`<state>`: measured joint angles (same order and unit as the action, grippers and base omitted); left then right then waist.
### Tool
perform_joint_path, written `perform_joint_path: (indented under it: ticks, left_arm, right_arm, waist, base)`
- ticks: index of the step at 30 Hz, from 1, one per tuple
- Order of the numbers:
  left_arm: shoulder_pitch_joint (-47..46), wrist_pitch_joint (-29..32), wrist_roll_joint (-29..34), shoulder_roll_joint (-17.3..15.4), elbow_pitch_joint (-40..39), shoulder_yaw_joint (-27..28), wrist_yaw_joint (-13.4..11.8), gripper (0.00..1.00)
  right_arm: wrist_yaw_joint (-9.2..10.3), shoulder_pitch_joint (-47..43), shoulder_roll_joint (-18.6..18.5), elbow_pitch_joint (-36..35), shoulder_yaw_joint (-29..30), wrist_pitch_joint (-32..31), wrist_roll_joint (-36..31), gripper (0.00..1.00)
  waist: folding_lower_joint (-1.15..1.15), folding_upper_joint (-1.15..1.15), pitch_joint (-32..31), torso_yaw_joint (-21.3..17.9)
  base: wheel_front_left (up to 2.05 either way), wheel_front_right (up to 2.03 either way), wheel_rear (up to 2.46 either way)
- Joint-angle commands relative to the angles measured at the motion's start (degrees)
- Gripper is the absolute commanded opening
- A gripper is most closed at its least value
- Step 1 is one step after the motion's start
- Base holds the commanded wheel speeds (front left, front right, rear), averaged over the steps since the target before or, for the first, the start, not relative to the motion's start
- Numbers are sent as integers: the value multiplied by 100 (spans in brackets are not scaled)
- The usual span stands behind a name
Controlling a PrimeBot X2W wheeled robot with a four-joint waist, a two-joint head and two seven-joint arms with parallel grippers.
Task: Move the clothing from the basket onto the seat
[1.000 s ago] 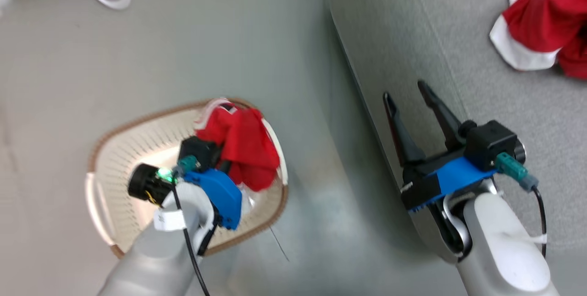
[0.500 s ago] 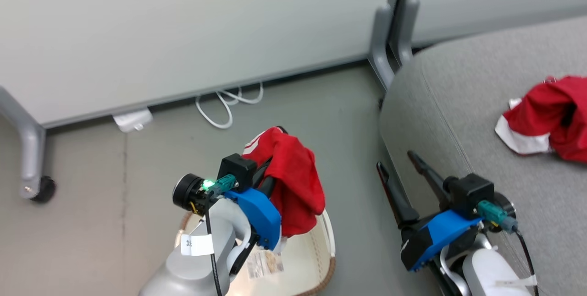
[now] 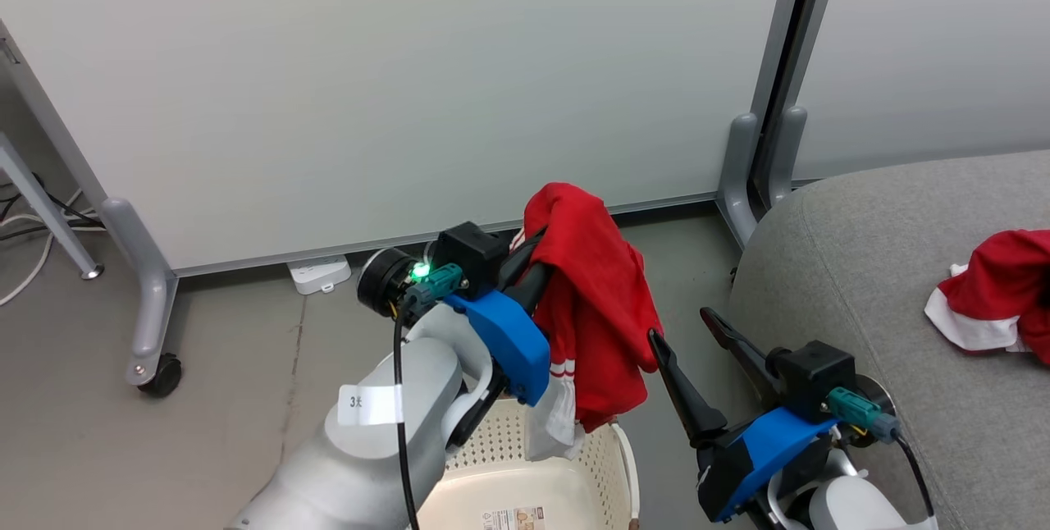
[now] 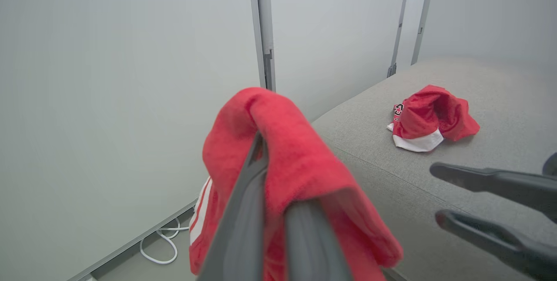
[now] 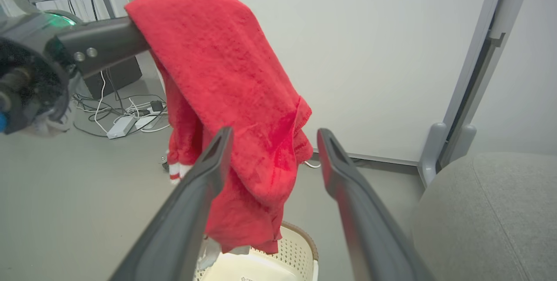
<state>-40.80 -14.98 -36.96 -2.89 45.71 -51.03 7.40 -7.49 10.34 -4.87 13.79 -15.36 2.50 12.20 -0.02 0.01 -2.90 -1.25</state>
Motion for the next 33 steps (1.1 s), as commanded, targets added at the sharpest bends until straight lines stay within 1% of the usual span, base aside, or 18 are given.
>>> perform_joint_path:
  ticks: [1,9,19,26,27,33]
  left_arm:
    - [-146,7,-98,-2,-36,-78,11,0]
    - [-256,28,-490,-1,22,-344,6,0]
    - [-300,-13,-747,-1,90,-536,-90,0]
    - [-356,-25,-887,0,-12,-650,-127,0]
    - [-378,-27,-905,0,-51,-682,-143,0]
    - [-376,-28,-961,1,-186,-800,-168,0]
  right_arm:
    - [-1,-56,16,-1,-30,-15,16,100]
    - [-2,-39,20,15,-158,-16,48,100]
    - [-2,193,22,172,-380,-74,37,100]
    - [-2,650,66,824,-612,-52,-110,100]
    - [-1,832,89,1074,-684,-2,-112,100]
    - [-1,1411,165,1817,-799,225,-108,100]
  waist:
    - [2,-1,-41,7]
    - [2,-1,-74,-78]
    - [2,-1,11,-173]
    - [2,-1,82,-174]
    - [2,-1,110,-172]
    - [2,-1,150,-129]
  base:
    - [0,0,0]
    - [0,0,0]
    - [0,0,0]
    - [0,0,0]
    - [0,0,0]
    - [0,0,0]
